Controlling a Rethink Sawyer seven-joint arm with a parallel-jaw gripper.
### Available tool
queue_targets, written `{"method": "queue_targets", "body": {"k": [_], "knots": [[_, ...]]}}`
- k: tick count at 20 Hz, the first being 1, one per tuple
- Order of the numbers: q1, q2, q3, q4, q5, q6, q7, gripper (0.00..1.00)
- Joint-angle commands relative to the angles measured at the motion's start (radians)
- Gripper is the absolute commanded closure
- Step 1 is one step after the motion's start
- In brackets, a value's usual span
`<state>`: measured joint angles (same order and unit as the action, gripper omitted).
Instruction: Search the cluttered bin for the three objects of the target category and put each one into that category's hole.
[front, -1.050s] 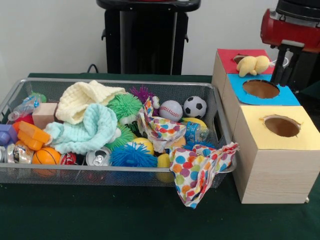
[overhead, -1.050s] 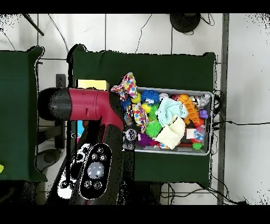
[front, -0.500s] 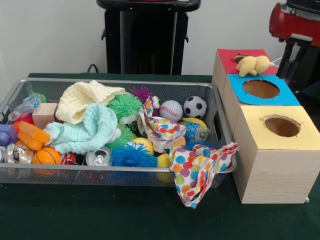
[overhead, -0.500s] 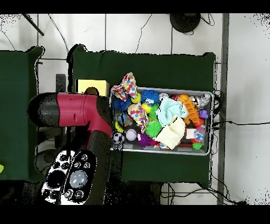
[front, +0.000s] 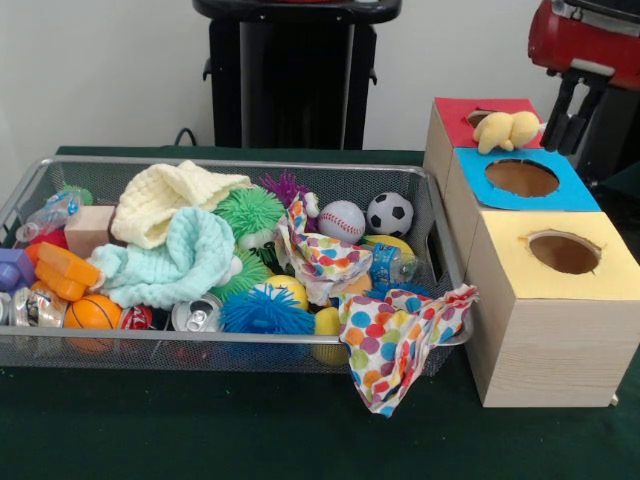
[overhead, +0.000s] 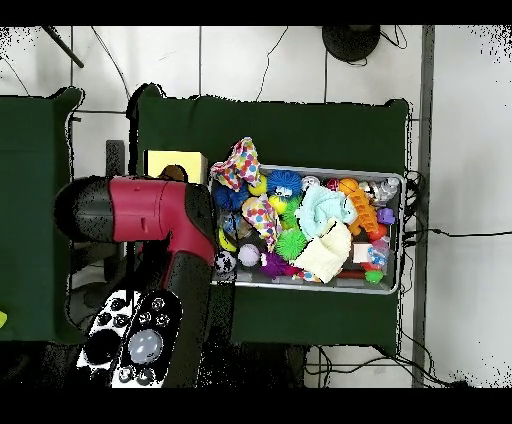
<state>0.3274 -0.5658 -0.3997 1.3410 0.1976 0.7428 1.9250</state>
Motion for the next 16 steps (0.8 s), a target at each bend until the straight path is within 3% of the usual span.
{"method": "queue_targets", "body": {"k": [1, 16], "knots": [[-0.018, 0.038, 0.033, 0.144, -0.040, -0.058, 0.176, 1.00], [0.003, 0.051, 0.009, 0.194, -0.051, -0.140, 0.181, 1.00]]}}
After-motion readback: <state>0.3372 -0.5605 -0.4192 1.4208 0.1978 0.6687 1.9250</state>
